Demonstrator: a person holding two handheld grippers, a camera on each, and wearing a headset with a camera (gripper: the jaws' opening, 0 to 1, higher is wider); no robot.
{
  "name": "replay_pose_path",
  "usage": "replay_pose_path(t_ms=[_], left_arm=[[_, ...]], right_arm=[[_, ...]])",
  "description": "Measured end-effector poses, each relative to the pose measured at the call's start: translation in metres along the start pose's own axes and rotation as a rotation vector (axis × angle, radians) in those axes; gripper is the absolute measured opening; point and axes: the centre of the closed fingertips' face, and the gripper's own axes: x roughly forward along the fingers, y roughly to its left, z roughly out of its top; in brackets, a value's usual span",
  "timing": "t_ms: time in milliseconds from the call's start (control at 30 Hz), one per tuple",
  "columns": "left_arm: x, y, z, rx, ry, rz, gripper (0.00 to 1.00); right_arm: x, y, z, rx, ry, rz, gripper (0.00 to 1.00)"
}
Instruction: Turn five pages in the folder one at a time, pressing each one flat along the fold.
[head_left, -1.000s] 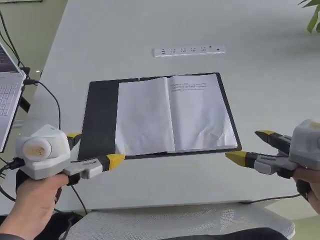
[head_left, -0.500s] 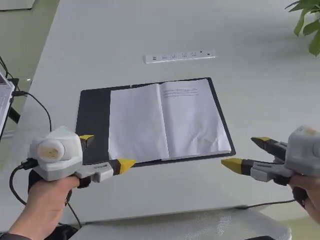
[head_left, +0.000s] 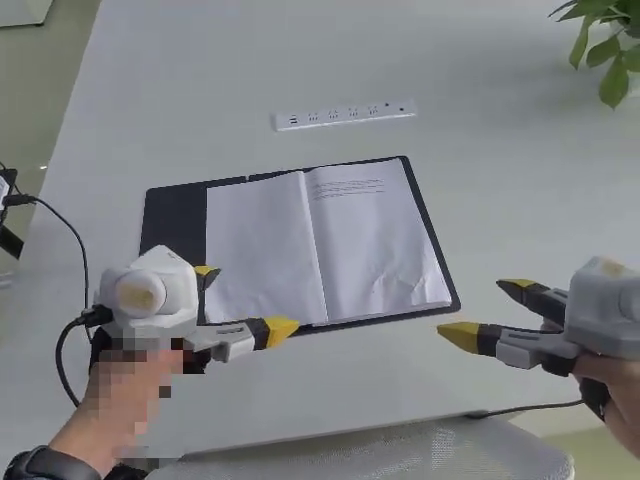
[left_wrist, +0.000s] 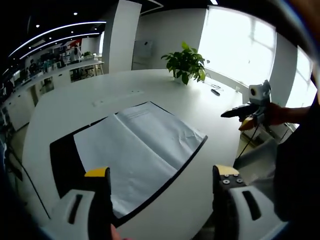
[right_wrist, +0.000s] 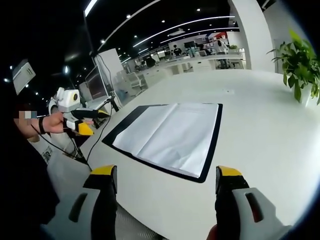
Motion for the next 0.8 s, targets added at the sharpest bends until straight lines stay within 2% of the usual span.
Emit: replay_pose_path(t_ms=[133,333,600,800], left_arm=[[0.016,-0.009,0.005,0.016,0.005,-0.032,0.83],[0.044,-0.028,0.011,0.079,0.042,-0.093,0.82],[0.082,-0.043,0.023,0.136,0.062,-0.138,0.80],[0.106,-0.057,0.031,0.139,0.053,-0.161,0.80]], right_arm=[[0.000,0.000,-0.002,0.004,0.005,-0.004,0.79],[-0.003,-0.007,-0.004,0.022,-0.006,-0.011,0.79],[-0.007,-0.008,-0.010,0.035,0.005,-0.018,0.78],[-0.009,-0.007,-0.006,0.047,-0.006,-0.023,0.78]])
